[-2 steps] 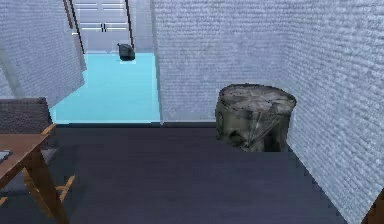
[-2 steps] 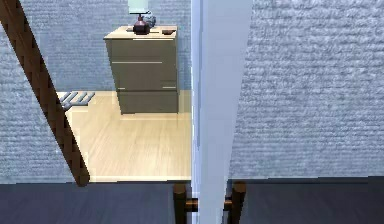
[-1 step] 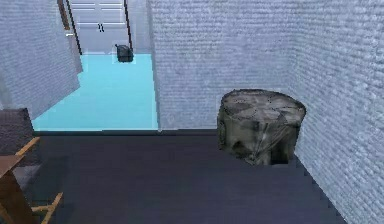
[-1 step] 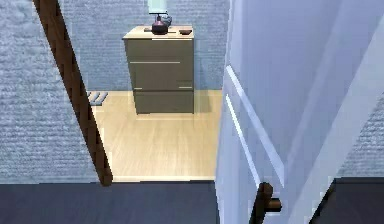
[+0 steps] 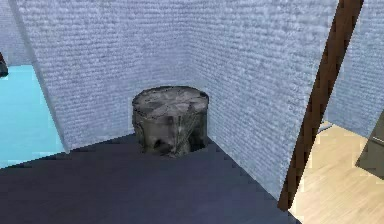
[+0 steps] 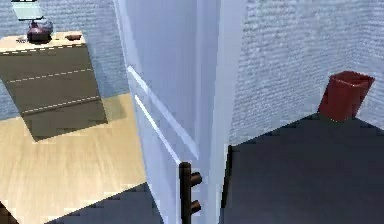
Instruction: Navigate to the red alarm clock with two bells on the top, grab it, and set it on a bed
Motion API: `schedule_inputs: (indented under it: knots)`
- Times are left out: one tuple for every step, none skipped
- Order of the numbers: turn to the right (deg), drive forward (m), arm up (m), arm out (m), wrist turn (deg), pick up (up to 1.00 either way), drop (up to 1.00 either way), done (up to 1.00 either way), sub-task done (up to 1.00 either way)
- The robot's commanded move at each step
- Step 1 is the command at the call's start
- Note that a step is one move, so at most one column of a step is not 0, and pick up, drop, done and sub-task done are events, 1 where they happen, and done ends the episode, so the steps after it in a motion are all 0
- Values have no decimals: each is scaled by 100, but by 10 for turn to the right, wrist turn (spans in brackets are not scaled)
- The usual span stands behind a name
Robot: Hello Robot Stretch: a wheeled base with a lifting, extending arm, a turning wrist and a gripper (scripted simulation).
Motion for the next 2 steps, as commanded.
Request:
schedule_inputs:
  knots:
    - [0,20,0,0,0,0,0,0,0]
    - [450,0,0,0,0,0,0,0,0]
